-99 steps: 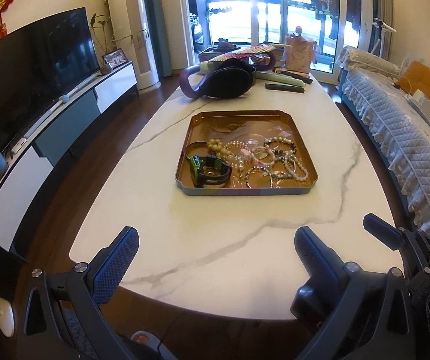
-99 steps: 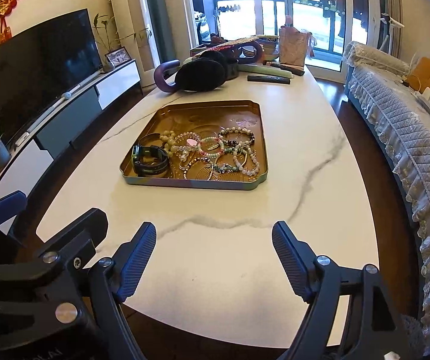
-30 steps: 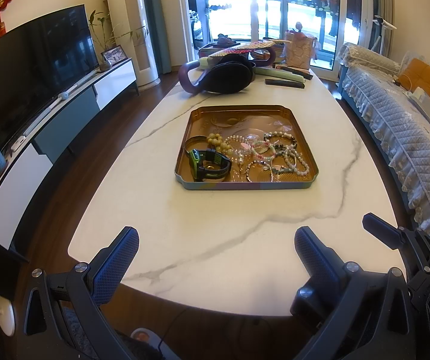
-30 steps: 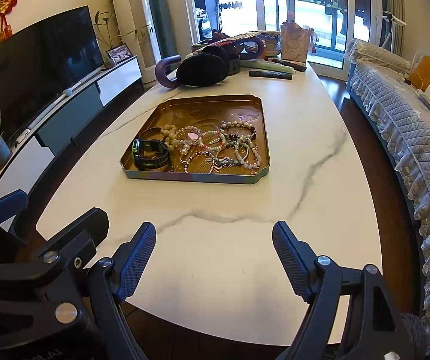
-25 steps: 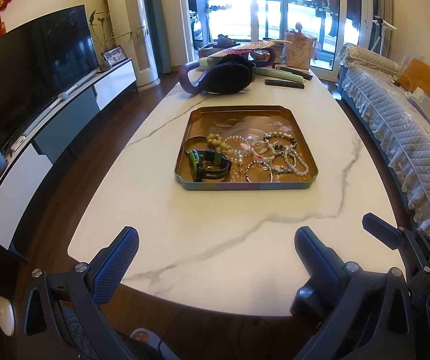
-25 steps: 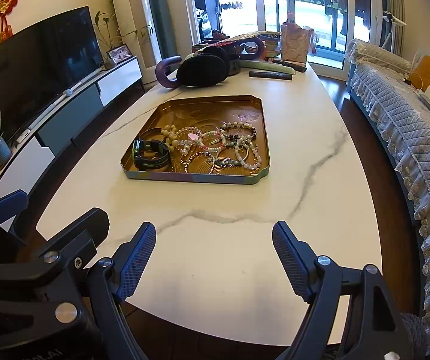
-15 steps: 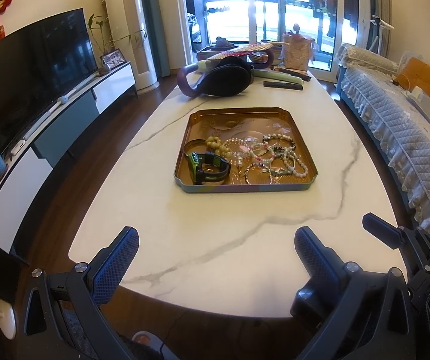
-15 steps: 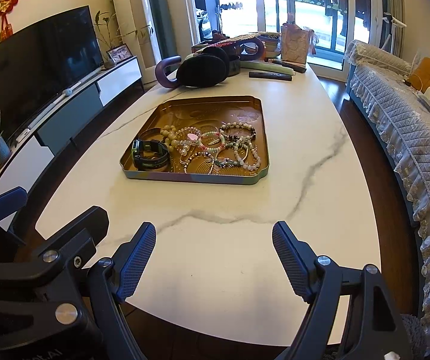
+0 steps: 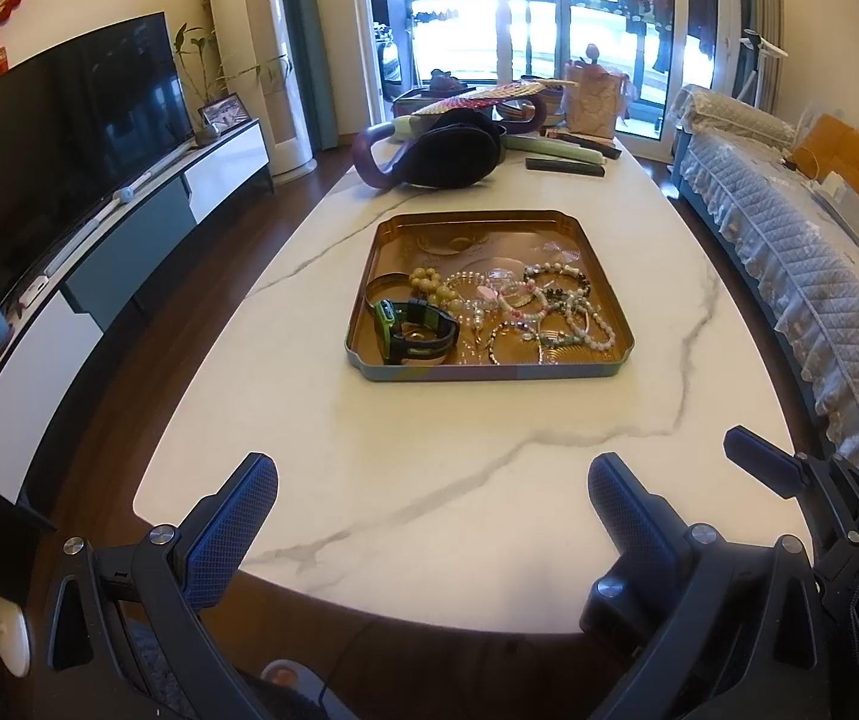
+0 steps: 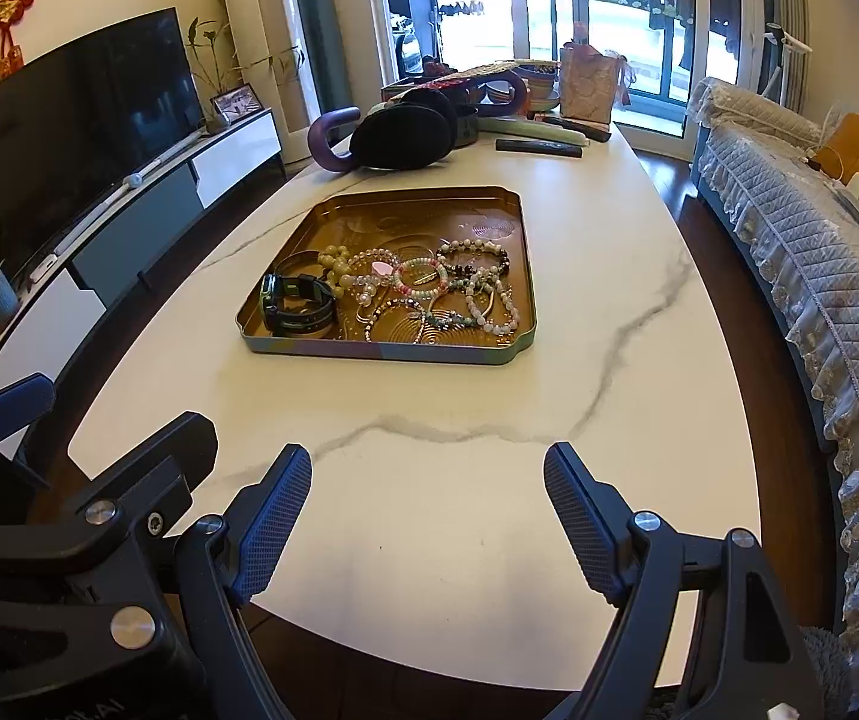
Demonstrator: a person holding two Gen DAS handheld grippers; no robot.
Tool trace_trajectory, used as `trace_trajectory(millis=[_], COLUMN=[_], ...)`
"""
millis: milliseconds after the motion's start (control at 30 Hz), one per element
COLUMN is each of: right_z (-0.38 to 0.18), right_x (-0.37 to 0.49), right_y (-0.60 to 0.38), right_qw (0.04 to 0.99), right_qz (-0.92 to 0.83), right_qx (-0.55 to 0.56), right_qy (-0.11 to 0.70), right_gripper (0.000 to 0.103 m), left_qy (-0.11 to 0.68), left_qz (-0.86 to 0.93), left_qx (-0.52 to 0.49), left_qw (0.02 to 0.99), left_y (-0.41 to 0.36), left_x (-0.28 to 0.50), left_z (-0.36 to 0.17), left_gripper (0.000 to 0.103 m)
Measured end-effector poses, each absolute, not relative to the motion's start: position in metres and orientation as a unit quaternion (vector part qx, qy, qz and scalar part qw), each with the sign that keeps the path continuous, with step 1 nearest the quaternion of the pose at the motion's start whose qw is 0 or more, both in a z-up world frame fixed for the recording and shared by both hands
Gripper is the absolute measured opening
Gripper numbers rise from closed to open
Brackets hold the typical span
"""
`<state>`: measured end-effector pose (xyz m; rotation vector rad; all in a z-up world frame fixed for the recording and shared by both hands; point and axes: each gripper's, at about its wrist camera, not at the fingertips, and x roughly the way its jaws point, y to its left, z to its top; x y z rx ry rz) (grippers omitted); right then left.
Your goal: Organize jewelry
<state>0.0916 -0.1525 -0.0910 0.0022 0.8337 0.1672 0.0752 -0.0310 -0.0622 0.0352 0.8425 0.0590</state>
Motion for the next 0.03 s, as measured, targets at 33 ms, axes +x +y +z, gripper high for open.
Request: trace_trajectory(millis=[33], right_z=[-0.0911], right_x=[0.0915], right_y=[-0.1523], right_qw=[0.911], right_qz=[0.081], right_qx=[0.000], right_qy=[0.404], right_gripper=[0.078], left_qy=[0.407], left_qz=[0.031], left_qx=[0.018], left_qw=[0.913], left_y=[-0.0311], left_x=[0.0746], left_z=[-0.0623], left_gripper=[0.103])
